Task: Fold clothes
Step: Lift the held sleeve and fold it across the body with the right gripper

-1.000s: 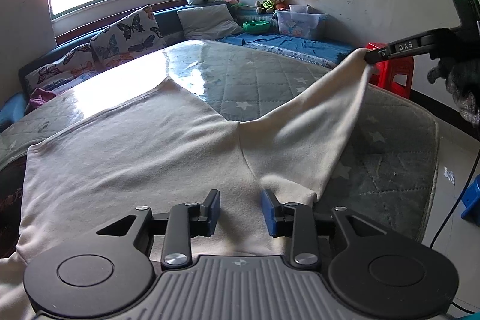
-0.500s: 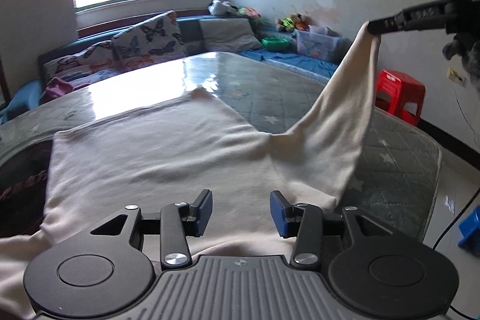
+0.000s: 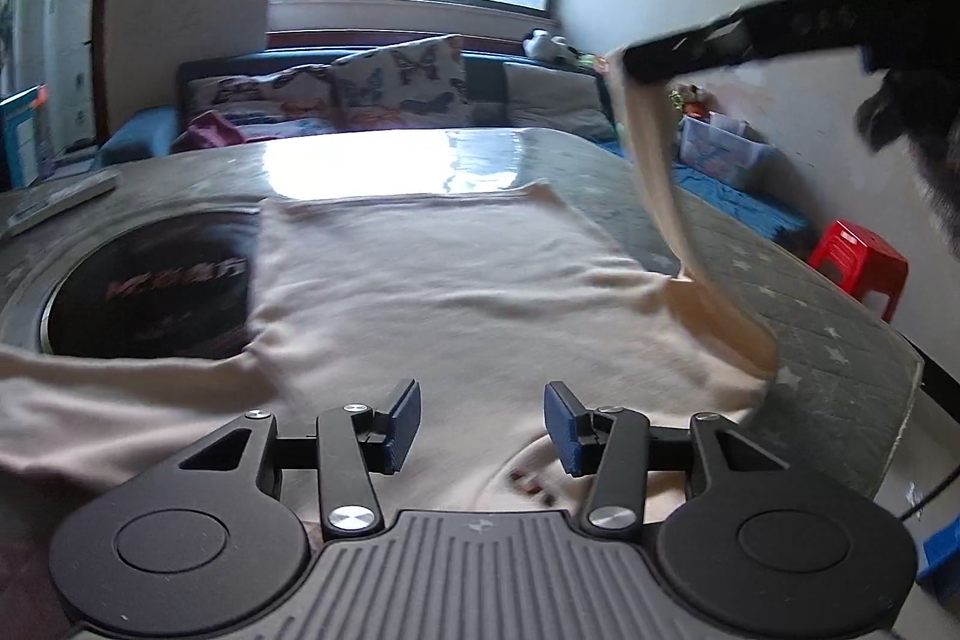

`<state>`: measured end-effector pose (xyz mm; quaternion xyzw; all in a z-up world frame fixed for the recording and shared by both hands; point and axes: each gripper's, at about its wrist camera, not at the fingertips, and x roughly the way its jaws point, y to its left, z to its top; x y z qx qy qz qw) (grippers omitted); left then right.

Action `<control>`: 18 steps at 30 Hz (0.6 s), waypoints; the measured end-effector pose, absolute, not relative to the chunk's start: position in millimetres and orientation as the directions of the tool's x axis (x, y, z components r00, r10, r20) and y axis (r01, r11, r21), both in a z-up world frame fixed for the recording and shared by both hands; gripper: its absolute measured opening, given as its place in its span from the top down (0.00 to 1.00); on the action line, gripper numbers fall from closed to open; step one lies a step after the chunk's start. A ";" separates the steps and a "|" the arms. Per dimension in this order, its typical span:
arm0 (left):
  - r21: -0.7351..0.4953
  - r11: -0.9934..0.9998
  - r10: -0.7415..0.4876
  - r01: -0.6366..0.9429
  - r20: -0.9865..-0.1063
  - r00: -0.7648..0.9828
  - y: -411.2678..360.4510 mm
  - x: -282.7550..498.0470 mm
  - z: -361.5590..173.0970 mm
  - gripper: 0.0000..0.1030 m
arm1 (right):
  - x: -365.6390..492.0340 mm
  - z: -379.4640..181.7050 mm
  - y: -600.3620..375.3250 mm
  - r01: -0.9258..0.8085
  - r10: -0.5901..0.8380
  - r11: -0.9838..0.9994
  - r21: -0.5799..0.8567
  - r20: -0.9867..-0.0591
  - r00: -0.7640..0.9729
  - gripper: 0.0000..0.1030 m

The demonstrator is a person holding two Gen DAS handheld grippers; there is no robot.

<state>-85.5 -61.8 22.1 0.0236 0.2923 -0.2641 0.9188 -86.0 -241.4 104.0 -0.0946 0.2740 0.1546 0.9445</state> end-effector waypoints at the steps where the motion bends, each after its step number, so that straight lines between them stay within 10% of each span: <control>1: -0.117 0.865 -0.465 0.488 -0.549 0.695 -56.6 -86.0 21.8 0.52 | -82.1 100.7 -230.2 -0.371 0.260 0.924 -0.095 -0.556 0.790 0.96; 18: -0.137 0.890 -0.437 0.436 -0.534 0.724 -38.1 -87.5 27.2 0.52 | -88.9 86.4 -197.6 -0.494 0.328 0.862 -0.111 -0.621 0.712 0.83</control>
